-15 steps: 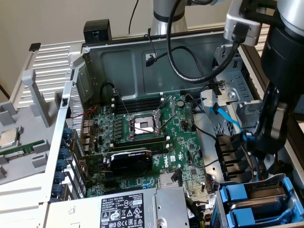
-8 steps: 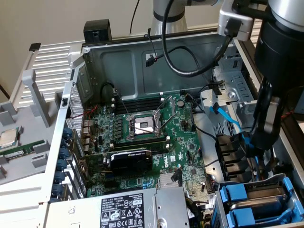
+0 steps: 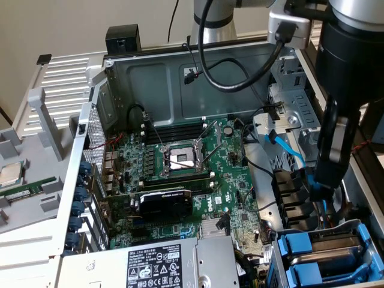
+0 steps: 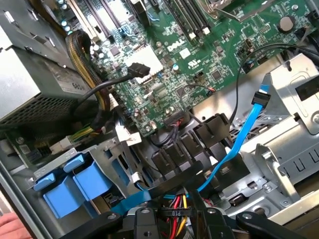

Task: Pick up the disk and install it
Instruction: 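Insert the first disk wire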

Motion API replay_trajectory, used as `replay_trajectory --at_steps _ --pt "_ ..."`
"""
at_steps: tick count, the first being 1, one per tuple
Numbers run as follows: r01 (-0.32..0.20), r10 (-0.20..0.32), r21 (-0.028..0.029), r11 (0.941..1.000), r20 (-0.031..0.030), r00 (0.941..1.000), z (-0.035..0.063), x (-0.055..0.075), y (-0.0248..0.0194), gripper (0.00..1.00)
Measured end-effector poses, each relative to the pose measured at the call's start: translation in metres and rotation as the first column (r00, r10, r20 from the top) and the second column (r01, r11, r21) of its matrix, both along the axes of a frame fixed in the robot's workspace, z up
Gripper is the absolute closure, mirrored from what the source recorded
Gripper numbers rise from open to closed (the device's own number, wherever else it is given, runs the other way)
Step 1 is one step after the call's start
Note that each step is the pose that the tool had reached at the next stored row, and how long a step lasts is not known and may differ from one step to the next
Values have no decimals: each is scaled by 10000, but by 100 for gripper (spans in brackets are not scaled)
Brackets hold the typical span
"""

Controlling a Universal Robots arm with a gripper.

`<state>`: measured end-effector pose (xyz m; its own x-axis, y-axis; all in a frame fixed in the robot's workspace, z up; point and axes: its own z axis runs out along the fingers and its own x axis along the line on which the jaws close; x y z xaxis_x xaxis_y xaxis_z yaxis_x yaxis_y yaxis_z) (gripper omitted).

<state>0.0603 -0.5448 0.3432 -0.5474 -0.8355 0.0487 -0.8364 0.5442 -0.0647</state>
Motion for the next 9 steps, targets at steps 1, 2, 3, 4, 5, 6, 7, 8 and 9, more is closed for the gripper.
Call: replay_trajectory --at_steps 1,2,3,4,5,6,7,8,9 --pt "0 0 -126 9999 44 10000 0 -1 18 65" --pt "2 1 -234 9997 93 10000 0 -2 36 65" --pt "3 2 -337 9994 155 9999 1 -3 59 65" --pt "5 3 -407 9992 207 9998 1 -4 80 65" --pt "7 4 -466 9989 253 9997 2 -6 102 65" --pt "9 6 -517 9987 291 9996 3 -10 123 65" --pt "10 9 -587 9983 324 9995 3 -15 138 65" --pt "12 12 -683 9977 352 9994 3 -24 144 65" --pt "15 15 -784 9969 383 9993 4 -32 149 65"
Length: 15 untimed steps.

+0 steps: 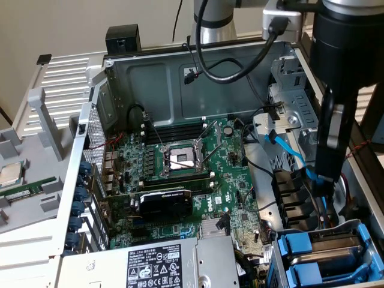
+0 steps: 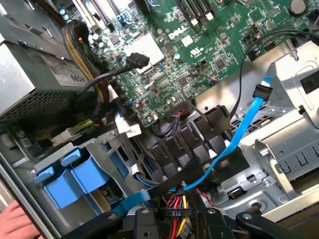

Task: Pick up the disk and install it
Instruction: 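Insert the first disk wire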

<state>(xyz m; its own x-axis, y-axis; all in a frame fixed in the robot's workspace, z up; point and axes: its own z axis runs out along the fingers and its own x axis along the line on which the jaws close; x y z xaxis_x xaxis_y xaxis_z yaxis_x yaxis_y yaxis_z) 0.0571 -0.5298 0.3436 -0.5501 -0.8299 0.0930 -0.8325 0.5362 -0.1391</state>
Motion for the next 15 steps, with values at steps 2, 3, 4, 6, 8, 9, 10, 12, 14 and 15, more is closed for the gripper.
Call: replay_trajectory --at_steps 2,3,4,6,8,9,10,12,14,15 --pt "0 1 -233 9997 67 10000 -1 -15 9 65" --pt "1 2 -361 9993 103 9999 -1 -24 15 65" --pt "3 4 -478 9989 142 9999 0 -31 22 65" --pt "9 8 -725 9974 235 9997 0 -43 41 65" --pt "20 16 -998 9950 361 9993 0 -48 67 65" --pt "27 21 -1116 9938 433 9991 0 -51 82 65" --pt "37 26 -1215 9926 510 9987 0 -53 100 65" --pt "60 36 -1403 9901 682 9977 0 -62 118 65" --pt "90 43 -1517 9884 871 9962 -2 -72 125 65" --pt "109 33 -1526 9882 930 9957 -5 -77 126 65"
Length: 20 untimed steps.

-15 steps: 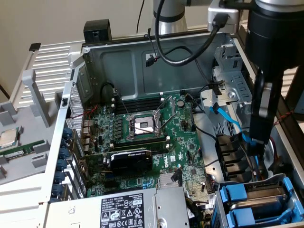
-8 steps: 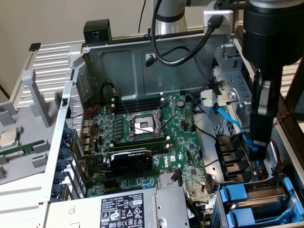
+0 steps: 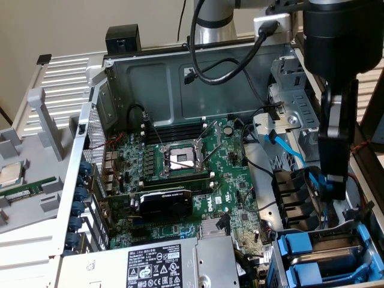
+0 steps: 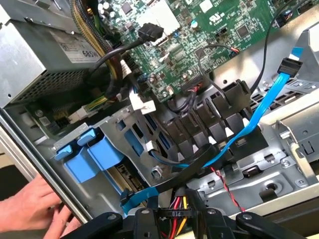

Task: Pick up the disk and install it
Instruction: 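Insert the first disk wire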

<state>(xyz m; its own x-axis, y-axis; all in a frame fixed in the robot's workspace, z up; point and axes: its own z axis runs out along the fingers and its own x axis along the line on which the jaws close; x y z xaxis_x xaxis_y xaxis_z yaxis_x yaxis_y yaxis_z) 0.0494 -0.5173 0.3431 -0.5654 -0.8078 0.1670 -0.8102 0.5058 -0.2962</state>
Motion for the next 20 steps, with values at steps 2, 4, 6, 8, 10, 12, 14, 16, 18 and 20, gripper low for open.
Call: replay_trajectory --at_steps 2,4,6,8,10,12,14,16,18,20 --pt "69 -69 -1 10000 51 10000 -5 -11 2 65" --pt "210 -210 -5 9998 57 9998 -12 -24 4 65" --pt "354 -354 -4 9994 56 9994 -19 -39 5 65" --pt "497 -497 5 9988 59 9987 -21 -50 4 65" --pt "614 -614 22 9981 66 9981 -24 -55 6 65" --pt "727 -727 36 9973 68 9973 -26 -62 6 65" --pt "868 -868 52 9962 73 9962 -26 -63 7 65" --pt "1128 -1128 60 9936 79 9936 -28 -63 7 65" --pt "1358 -1359 61 9907 87 9907 -29 -63 7 65" --pt "1464 -1464 61 9892 89 9892 -35 -56 11 65"
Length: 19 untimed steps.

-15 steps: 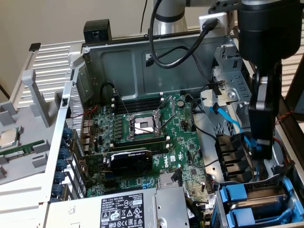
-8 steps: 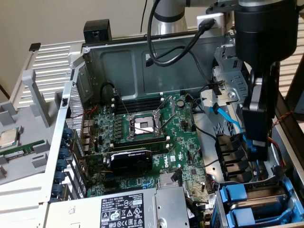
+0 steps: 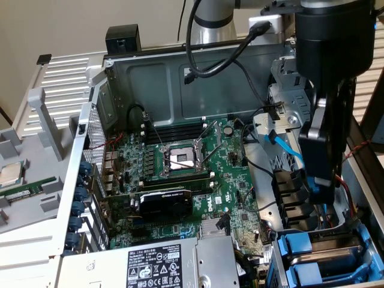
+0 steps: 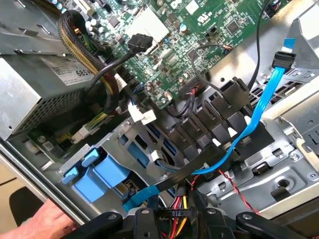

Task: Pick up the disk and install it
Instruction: 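Insert the first disk wire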

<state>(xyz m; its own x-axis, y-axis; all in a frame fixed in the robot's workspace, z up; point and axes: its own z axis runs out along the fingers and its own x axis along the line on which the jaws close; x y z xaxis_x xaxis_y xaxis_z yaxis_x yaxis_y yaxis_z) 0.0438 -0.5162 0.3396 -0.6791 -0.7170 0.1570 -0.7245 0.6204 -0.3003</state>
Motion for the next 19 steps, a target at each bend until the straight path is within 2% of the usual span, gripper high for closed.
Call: replay_trajectory --at_steps 10,19 --pt "264 -264 8 9996 3 9997 -28 43 5 65" --pt "406 -406 55 9992 2 9992 -47 63 9 65"
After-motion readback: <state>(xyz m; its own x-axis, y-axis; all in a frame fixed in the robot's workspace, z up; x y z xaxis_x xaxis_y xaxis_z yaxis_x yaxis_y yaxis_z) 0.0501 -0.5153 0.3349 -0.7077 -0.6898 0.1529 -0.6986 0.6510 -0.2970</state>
